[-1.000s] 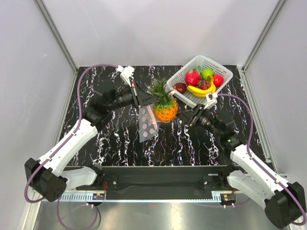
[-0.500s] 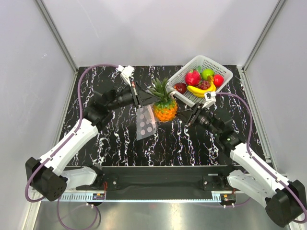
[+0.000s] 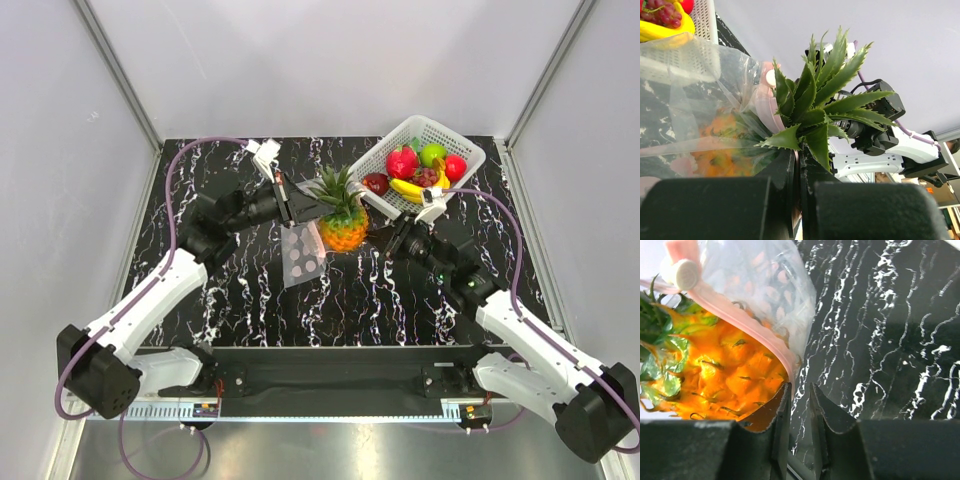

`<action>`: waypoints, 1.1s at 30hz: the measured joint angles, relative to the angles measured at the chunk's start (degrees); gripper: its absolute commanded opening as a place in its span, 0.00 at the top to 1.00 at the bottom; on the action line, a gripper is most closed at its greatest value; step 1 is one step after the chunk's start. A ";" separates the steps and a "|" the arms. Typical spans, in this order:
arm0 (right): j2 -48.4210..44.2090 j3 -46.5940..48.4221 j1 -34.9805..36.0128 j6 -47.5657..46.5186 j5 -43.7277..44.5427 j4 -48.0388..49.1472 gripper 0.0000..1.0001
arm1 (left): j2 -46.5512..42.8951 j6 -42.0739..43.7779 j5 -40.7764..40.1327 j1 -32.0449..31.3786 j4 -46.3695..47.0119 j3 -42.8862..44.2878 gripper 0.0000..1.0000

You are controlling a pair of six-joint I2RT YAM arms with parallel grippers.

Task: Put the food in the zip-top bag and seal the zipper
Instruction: Adjust the zipper food storage bag at the center of the board.

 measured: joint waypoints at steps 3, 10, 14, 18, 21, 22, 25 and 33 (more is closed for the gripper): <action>-0.02 0.07 0.13 0.20 1.05 -0.76 0.71 | 0.28 0.00 0.00 0.00 0.09 -0.09 1.00; -0.81 -1.07 0.15 0.26 1.66 0.68 0.62 | 0.79 -1.29 0.57 0.02 3.17 -0.92 1.00; -0.72 -1.36 0.15 -0.04 1.33 0.68 0.59 | 1.60 -2.56 1.05 0.09 6.21 -2.08 1.00; -0.92 -1.97 0.15 -0.31 1.31 0.63 0.57 | 2.64 -4.42 1.92 0.17 10.91 -3.78 1.00; -2.78 -2.91 0.15 -0.72 1.53 -1.73 0.56 | 4.13 -6.86 2.84 0.20 15.74 -5.99 1.00; -3.69 -3.15 0.15 -0.98 1.64 -2.86 0.55 | 4.98 -7.91 3.21 0.22 17.94 -6.80 1.00; -5.92 -3.21 0.13 -1.55 1.99 -6.67 0.55 | 8.11 -12.07 4.26 0.31 26.05 -9.20 1.00; -10.84 -3.15 0.20 -2.21 2.91 -12.28 0.57 | 21.57 -21.79 6.34 -2.29 44.06 -11.78 1.00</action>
